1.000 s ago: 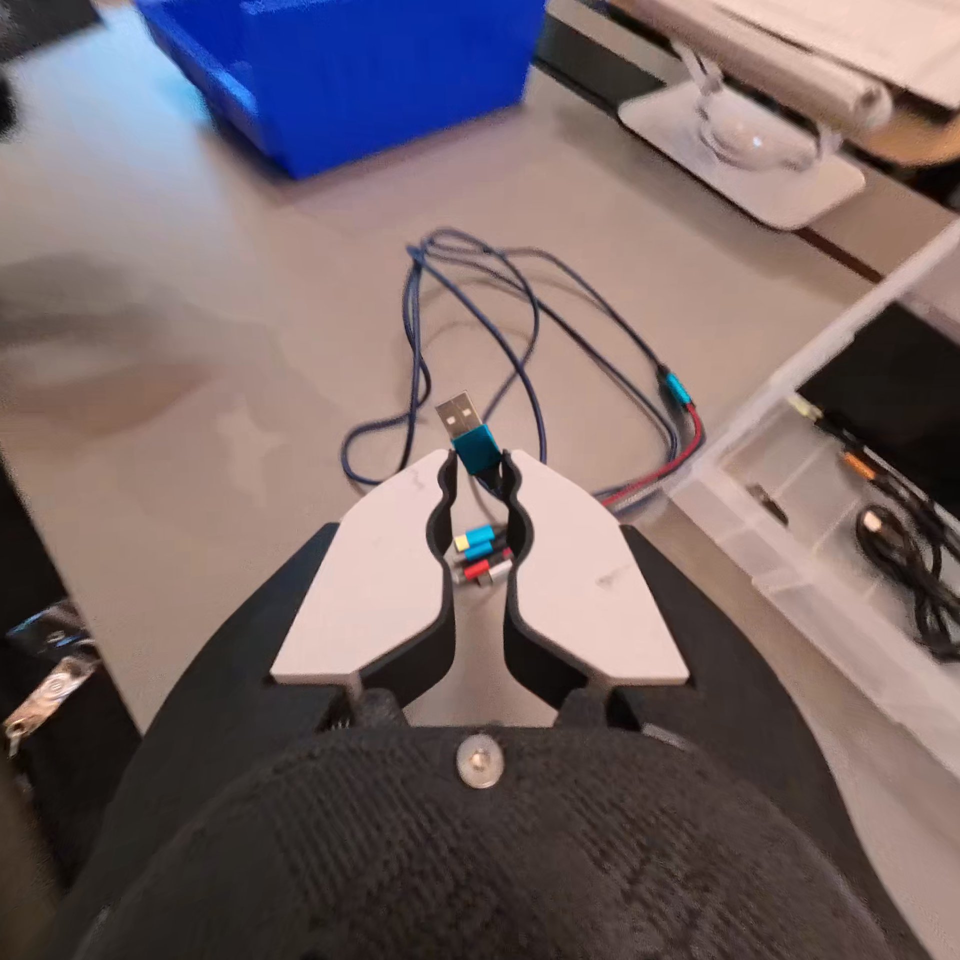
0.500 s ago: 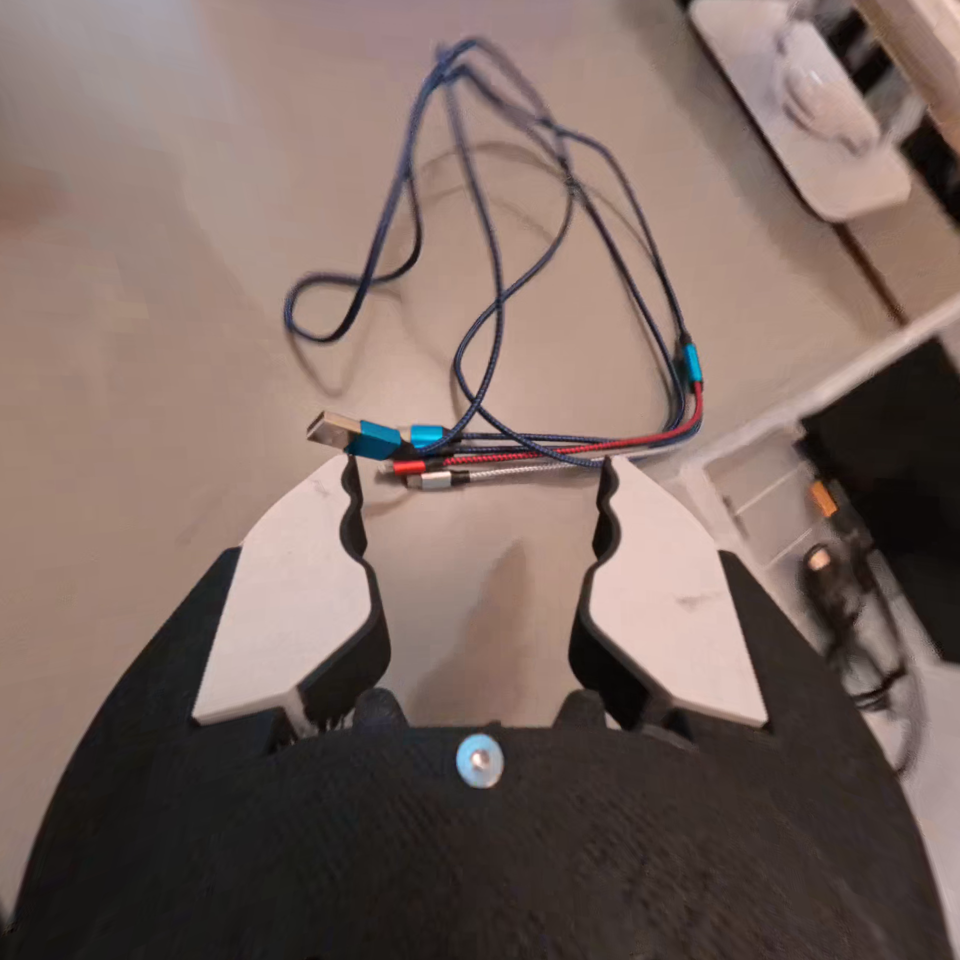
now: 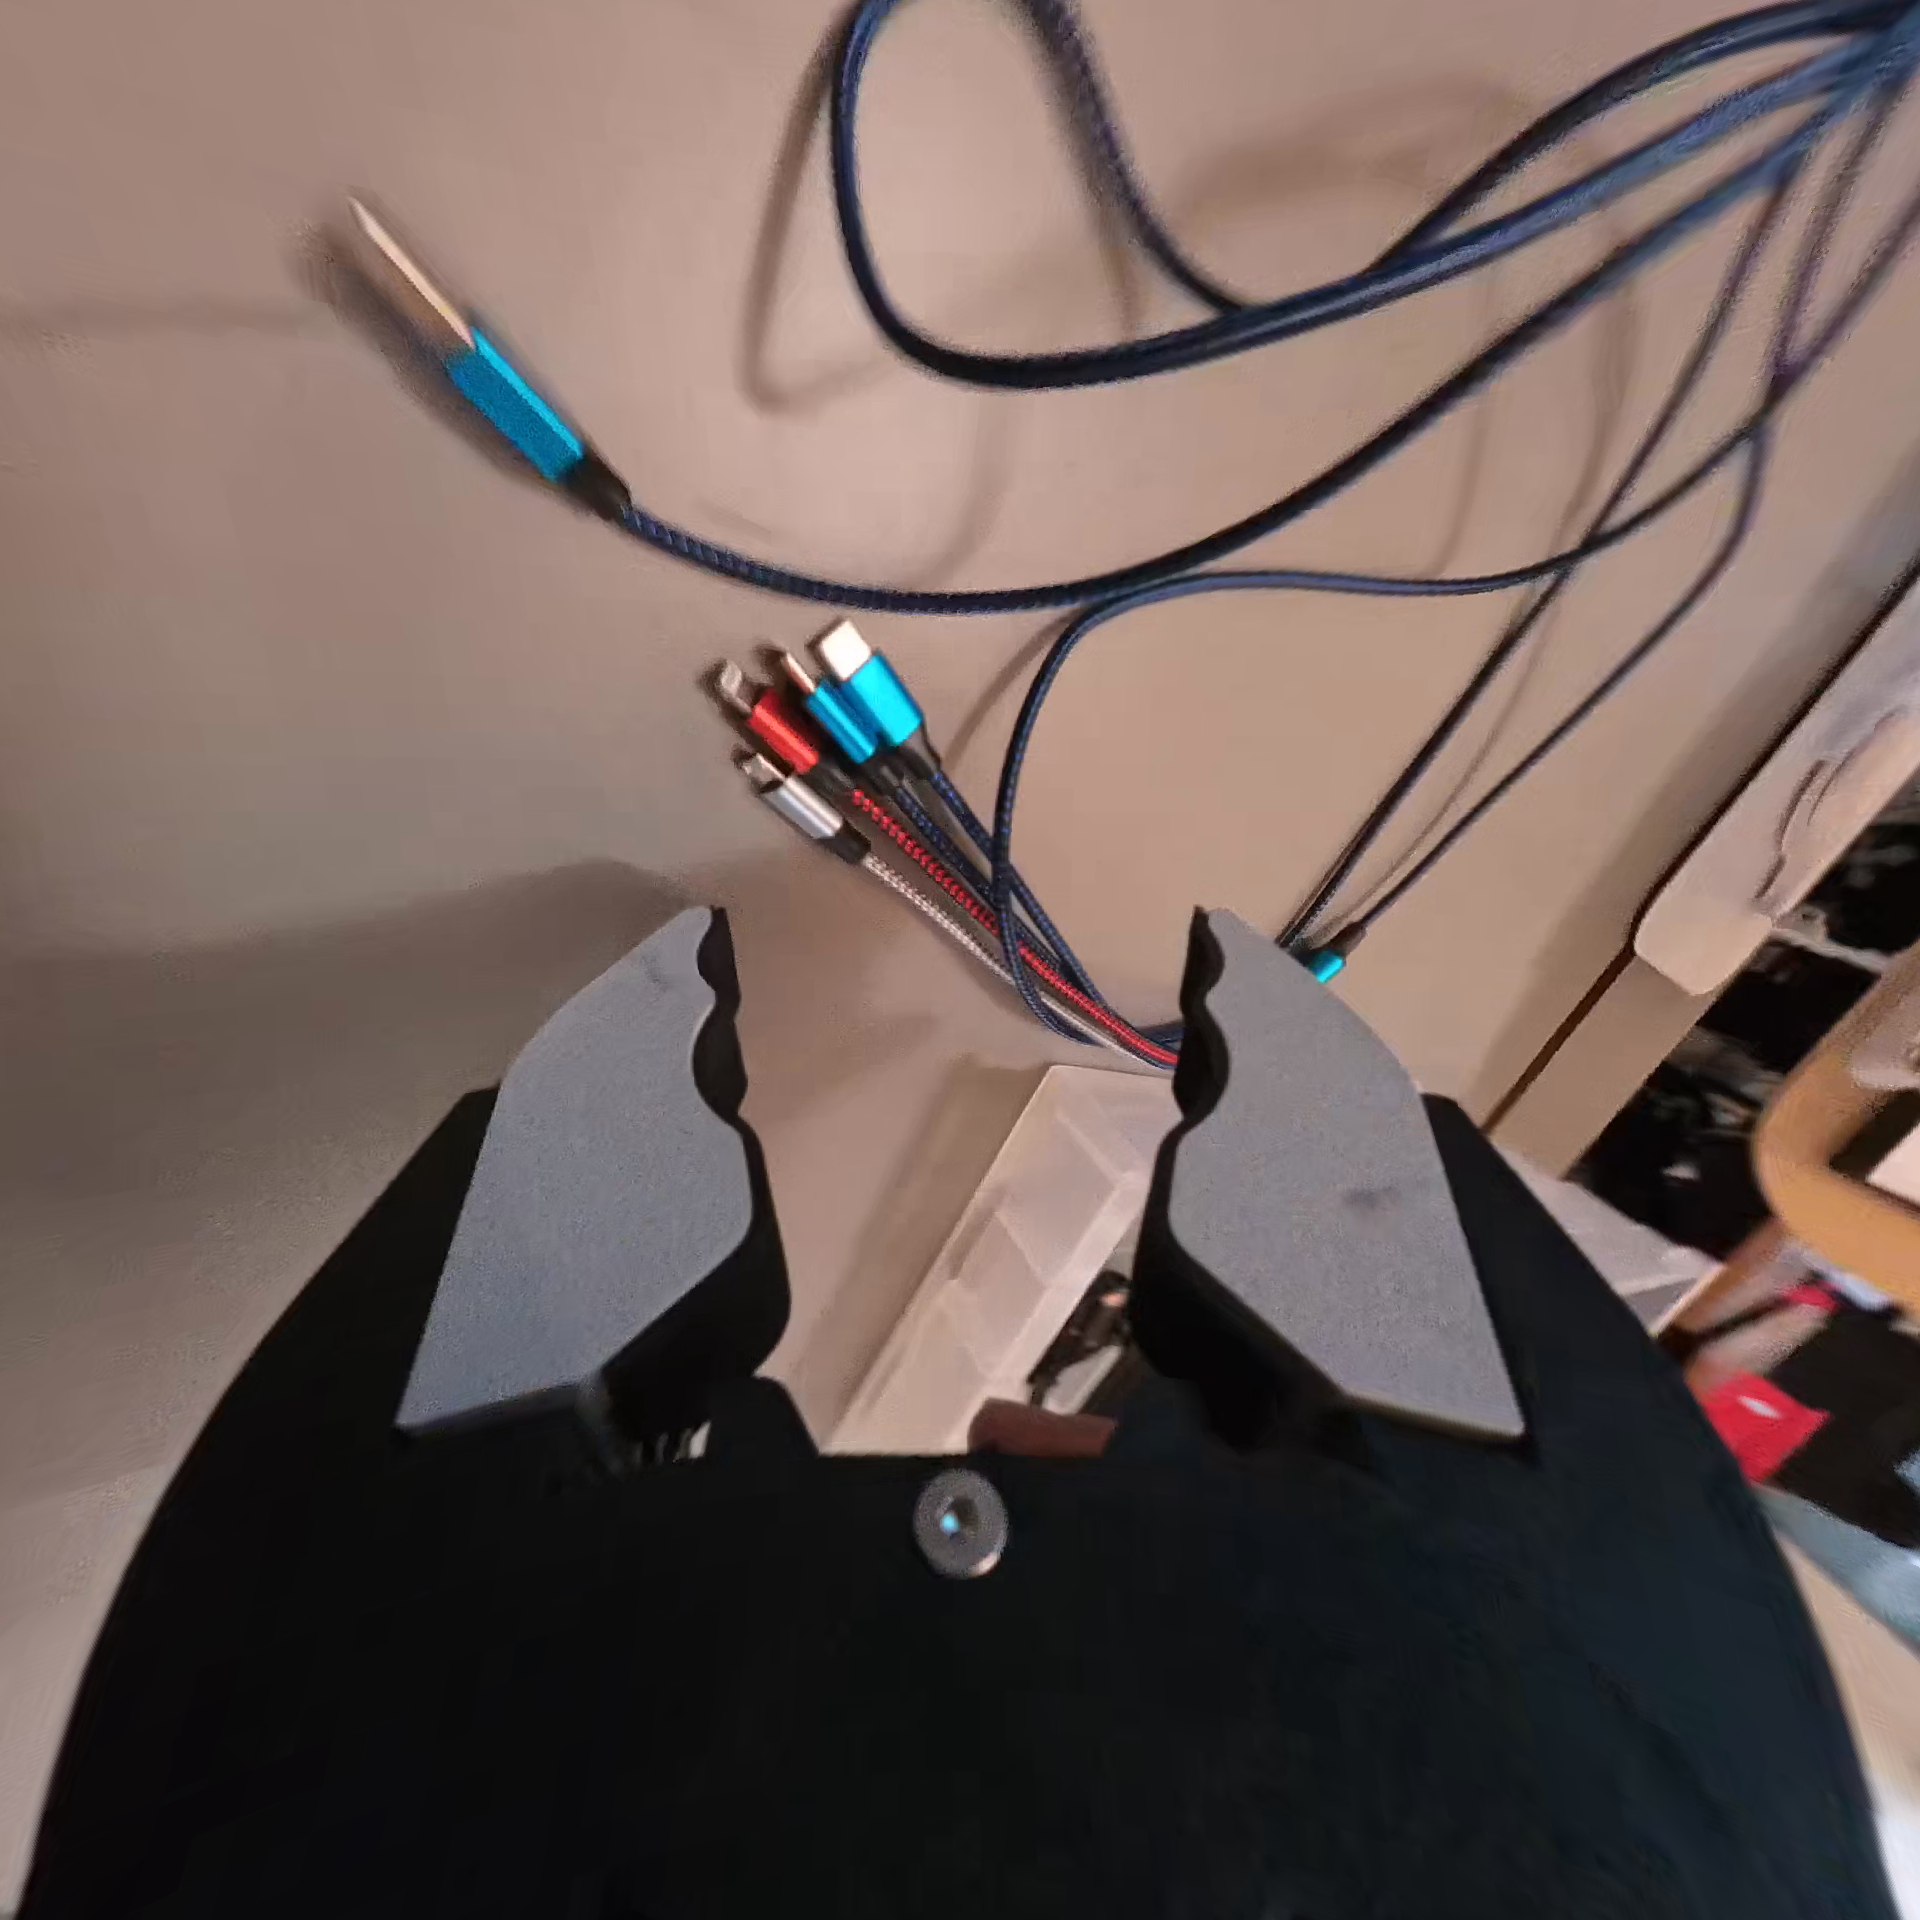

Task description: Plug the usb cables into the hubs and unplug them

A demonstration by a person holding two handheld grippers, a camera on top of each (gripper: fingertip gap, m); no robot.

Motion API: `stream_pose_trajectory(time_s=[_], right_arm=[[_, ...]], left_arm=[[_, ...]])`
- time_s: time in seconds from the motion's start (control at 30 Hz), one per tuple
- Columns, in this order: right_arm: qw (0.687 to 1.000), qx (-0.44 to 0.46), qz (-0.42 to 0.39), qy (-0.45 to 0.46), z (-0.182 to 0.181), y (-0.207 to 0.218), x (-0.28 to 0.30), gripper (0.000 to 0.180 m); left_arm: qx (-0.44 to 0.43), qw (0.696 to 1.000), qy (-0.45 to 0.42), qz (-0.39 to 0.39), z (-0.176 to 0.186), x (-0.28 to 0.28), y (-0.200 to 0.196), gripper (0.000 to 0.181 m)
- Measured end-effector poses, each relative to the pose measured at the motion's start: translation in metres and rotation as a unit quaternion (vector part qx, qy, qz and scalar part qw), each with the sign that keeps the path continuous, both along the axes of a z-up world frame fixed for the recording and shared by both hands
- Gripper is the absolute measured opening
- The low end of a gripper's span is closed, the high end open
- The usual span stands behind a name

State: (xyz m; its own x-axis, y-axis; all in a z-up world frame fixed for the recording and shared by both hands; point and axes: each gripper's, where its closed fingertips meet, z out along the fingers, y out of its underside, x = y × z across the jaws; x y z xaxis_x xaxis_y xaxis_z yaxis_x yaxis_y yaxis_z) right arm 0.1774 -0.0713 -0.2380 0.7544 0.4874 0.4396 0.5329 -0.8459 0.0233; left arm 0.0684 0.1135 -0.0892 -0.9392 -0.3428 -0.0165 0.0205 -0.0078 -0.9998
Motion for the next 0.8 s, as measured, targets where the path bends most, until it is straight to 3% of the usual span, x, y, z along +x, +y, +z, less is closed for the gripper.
stream_pose_trajectory(time_s=[0.07, 0.1, 0.17, 0.23, 0.37, 0.47, 0.63, 0.8], right_arm=[[0.998, -0.054, 0.018, -0.019, -0.012, -0.008, 0.01, 0.08], [0.998, -0.056, 0.026, -0.013, -0.013, -0.006, 0.011, 0.074], [0.999, -0.044, 0.024, -0.009, -0.012, -0.002, 0.014, 0.08], [0.997, -0.065, -0.004, 0.042, -0.018, -0.01, 0.007, 0.058], [0.992, -0.09, -0.014, 0.091, -0.023, -0.015, 0.002, 0.044], [0.994, -0.103, -0.019, 0.042, -0.022, -0.013, 0.021, 0.034], [0.986, -0.14, -0.023, 0.087, -0.026, -0.017, 0.016, 0.016], [0.985, -0.12, -0.011, 0.122, -0.024, -0.008, -0.002, 0.007]], left_arm=[[-0.001, 1.0, 0.004, -0.002, -0.002, 0.001, 0.001, 0.06], [0.002, 1.0, 0.004, 0.0, -0.003, 0.001, 0.001, 0.06], [0.004, 1.0, 0.003, 0.003, -0.003, 0.001, 0.003, 0.06], [-0.001, 1.0, 0.002, 0.0, -0.001, 0.0, 0.004, 0.059], [-0.011, 1.0, 0.005, -0.008, 0.0, 0.0, 0.004, 0.059], [-0.006, 1.0, 0.007, -0.01, -0.002, 0.0, 0.003, 0.059], [-0.004, 1.0, 0.003, -0.019, -0.001, -0.004, 0.002, 0.059], [0.0, 1.0, 0.002, -0.018, -0.001, -0.004, 0.004, 0.059]])
